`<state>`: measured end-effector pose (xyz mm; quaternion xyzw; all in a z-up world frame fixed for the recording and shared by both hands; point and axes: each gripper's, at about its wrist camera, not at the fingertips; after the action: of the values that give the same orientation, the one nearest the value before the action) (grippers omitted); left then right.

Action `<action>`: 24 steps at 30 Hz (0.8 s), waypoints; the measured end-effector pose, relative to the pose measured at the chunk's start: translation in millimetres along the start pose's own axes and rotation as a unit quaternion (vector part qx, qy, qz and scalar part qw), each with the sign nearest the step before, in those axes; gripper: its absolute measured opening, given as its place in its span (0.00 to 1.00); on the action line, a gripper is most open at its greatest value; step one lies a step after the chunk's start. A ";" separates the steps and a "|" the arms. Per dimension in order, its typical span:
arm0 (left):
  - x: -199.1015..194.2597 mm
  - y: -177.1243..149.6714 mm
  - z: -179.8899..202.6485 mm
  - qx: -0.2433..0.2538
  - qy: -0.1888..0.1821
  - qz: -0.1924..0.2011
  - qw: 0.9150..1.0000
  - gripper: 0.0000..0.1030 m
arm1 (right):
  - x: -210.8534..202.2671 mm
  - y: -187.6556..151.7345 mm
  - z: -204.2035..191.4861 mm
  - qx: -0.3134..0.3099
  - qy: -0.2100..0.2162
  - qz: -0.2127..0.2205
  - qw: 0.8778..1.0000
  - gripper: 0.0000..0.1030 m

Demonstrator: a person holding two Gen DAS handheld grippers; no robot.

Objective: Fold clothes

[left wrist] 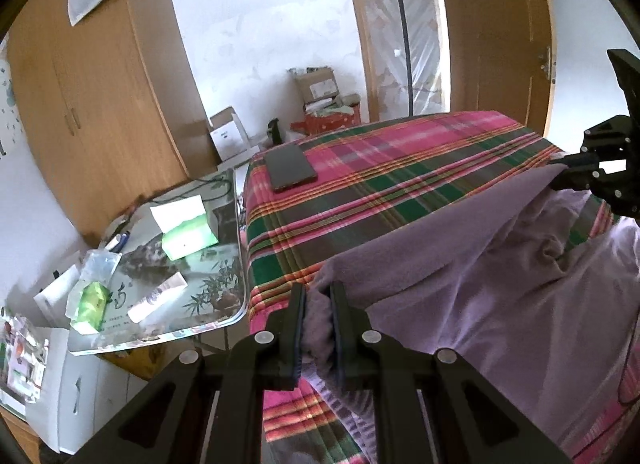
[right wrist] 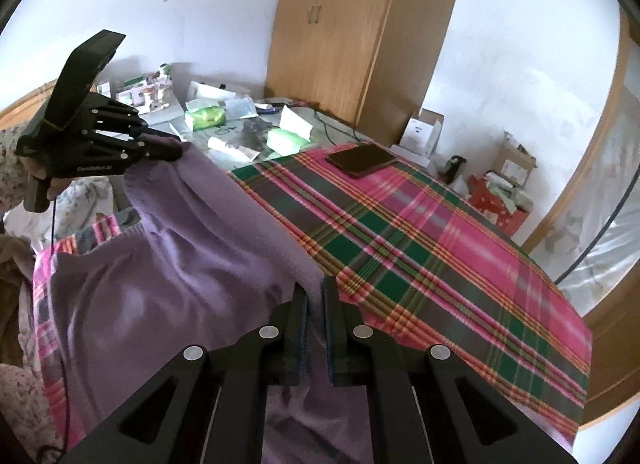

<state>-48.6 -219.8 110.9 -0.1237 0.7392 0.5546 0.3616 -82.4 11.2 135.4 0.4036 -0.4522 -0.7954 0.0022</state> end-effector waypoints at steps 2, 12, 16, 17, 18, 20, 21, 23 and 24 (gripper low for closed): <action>-8.6 -2.6 4.4 0.006 0.004 0.006 1.000 0.12 | -11.4 -2.6 -6.4 -0.003 -0.005 0.006 1.000 0.07; -41.3 -21.6 30.3 0.045 0.029 0.026 0.998 0.12 | -53.7 -17.4 -38.6 -0.017 -0.017 0.027 0.999 0.07; -50.5 -31.2 38.2 0.053 0.020 0.038 0.998 0.12 | -68.8 -28.6 -47.1 -0.011 -0.016 0.029 0.999 0.07; -51.8 -33.7 40.5 0.055 0.018 0.039 0.998 0.12 | -72.4 -31.6 -49.3 -0.009 -0.016 0.029 0.999 0.07; -53.0 -36.2 43.0 0.057 0.016 0.039 0.997 0.12 | -75.4 -34.6 -51.4 -0.008 -0.016 0.029 0.999 0.07; -54.7 -41.6 47.8 0.062 0.016 0.040 0.997 0.12 | -79.2 -39.9 -55.6 -0.007 -0.017 0.027 0.999 0.07; -55.2 -43.8 49.4 0.063 0.014 0.041 0.997 0.12 | -81.1 -42.5 -57.6 -0.007 -0.018 0.026 0.999 0.07; -56.8 -49.8 52.2 0.064 0.010 0.042 0.997 0.12 | -82.5 -47.8 -60.3 -0.002 -0.018 0.023 1.000 0.07; -57.7 -53.5 52.7 0.061 0.006 0.044 0.997 0.12 | -82.6 -50.4 -61.2 0.002 -0.017 0.022 1.000 0.07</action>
<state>44.5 -203.5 104.0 -0.0719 0.7785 0.5228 0.3398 30.9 27.5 135.7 0.3797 -0.4624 -0.8012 0.0113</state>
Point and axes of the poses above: each gripper's, at about its wrist camera, not at the fingertips, and x roughly the way its jaws point, z to its right, y to its top, and after that the axes turned 5 degrees about -y, right-handed
